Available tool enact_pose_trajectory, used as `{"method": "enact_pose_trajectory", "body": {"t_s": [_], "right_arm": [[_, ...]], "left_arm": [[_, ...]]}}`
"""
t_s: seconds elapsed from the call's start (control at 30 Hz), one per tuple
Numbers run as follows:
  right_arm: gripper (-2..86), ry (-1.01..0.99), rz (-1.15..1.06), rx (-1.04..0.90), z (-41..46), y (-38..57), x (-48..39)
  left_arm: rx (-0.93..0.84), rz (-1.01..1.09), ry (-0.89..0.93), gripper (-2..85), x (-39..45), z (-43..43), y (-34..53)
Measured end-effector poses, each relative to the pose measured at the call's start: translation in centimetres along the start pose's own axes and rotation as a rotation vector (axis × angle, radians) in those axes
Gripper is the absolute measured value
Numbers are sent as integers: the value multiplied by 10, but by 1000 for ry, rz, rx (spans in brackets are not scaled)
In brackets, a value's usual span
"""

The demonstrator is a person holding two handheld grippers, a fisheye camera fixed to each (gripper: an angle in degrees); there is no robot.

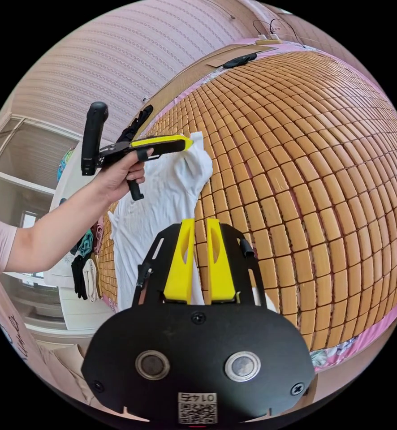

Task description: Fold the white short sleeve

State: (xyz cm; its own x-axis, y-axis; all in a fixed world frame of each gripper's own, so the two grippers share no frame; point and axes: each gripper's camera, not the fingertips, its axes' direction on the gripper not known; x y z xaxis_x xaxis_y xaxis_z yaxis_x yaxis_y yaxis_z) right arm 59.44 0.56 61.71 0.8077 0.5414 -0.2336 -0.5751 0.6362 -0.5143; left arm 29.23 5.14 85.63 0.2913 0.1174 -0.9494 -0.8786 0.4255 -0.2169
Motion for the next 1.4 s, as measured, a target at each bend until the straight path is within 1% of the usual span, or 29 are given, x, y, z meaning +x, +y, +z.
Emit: {"method": "enact_pose_trajectory", "body": {"t_s": [0.1,0.2,0.33,0.47,0.57,0.67,0.73,0.8,0.87,0.9,0.93,1.0,1.1,1.17,1.27,1.33,1.4], "right_arm": [[59,-18,-26,18,-6,-5,9],[69,-61,-58,-3,-3,-14,14],[84,-72,-93,-71,12,-32,17],[86,-115,-102,-73,24,-47,17],[48,-145,-122,-164,40,-53,18],[24,-161,-104,-96,20,-47,25],[18,-135,-47,17,-10,-36,38],[15,-124,16,96,-30,-26,51],[13,-100,67,155,-43,-16,62],[12,-55,93,173,-47,-10,68],[12,-6,123,174,-48,-6,73],[13,29,164,164,-46,-1,80],[15,21,220,155,-44,5,89],[17,-1,228,166,-46,7,92],[20,-26,254,172,-49,10,95],[20,-44,261,186,-51,11,96],[19,-50,256,180,-50,10,95]], "left_arm": [[81,-95,-15,-8,-16,-35,41],[150,-166,-47,-9,-26,-44,84],[133,-285,-52,-10,-41,-26,118],[121,-314,-53,-10,-48,-16,123],[114,-323,-43,-10,-52,-11,120],[162,-287,-18,-10,-49,-19,107],[222,-207,13,-9,-39,-28,82],[243,-137,59,-9,-30,-26,55],[252,-57,109,-8,-18,-17,27],[230,-2,138,-6,-10,-5,8],[182,49,157,-4,-2,10,-9],[109,87,170,5,6,36,-28],[1,78,140,38,4,62,-43],[15,54,119,49,-3,54,-46],[76,38,141,49,-15,31,-43],[70,74,210,48,-11,27,-44],[46,105,219,58,-1,35,-46]]}}
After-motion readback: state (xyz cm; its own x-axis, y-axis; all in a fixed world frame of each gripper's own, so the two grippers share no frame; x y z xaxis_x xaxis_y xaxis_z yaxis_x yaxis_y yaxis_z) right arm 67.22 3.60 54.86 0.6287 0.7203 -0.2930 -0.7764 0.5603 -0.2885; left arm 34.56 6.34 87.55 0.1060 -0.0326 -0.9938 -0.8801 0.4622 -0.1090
